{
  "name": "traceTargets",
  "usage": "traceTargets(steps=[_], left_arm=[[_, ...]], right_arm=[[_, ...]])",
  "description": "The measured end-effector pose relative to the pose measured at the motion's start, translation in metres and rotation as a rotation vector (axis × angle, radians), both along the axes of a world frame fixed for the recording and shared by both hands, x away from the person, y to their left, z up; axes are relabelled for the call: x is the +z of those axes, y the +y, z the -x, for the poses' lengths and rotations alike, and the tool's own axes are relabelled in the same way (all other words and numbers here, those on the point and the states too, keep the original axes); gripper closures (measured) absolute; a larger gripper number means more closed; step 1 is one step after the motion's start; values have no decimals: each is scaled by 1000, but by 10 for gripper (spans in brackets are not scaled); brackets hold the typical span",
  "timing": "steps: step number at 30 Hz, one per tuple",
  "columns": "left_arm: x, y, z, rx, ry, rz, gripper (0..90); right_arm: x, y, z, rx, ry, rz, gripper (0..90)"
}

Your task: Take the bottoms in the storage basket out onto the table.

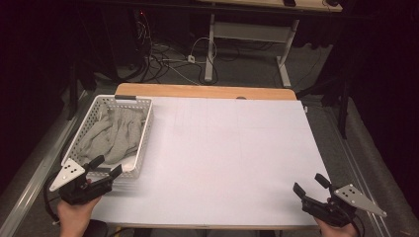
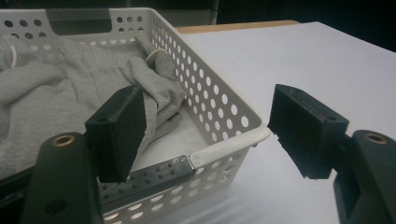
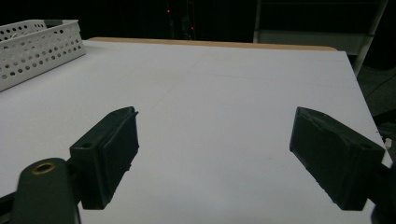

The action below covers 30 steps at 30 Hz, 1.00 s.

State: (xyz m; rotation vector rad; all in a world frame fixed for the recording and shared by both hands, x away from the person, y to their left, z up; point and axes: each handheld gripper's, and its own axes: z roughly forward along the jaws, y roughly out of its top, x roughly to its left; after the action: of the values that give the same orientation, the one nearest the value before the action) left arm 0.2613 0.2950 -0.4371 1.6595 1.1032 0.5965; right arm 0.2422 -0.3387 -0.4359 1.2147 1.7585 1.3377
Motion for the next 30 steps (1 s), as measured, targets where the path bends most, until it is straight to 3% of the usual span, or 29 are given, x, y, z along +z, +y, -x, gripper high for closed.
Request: traceTargets(steps=[30], left_arm=[[5, -1, 4, 16, -36, 2, 266]], right_arm=[[0, 3, 2, 26, -21, 5, 160]])
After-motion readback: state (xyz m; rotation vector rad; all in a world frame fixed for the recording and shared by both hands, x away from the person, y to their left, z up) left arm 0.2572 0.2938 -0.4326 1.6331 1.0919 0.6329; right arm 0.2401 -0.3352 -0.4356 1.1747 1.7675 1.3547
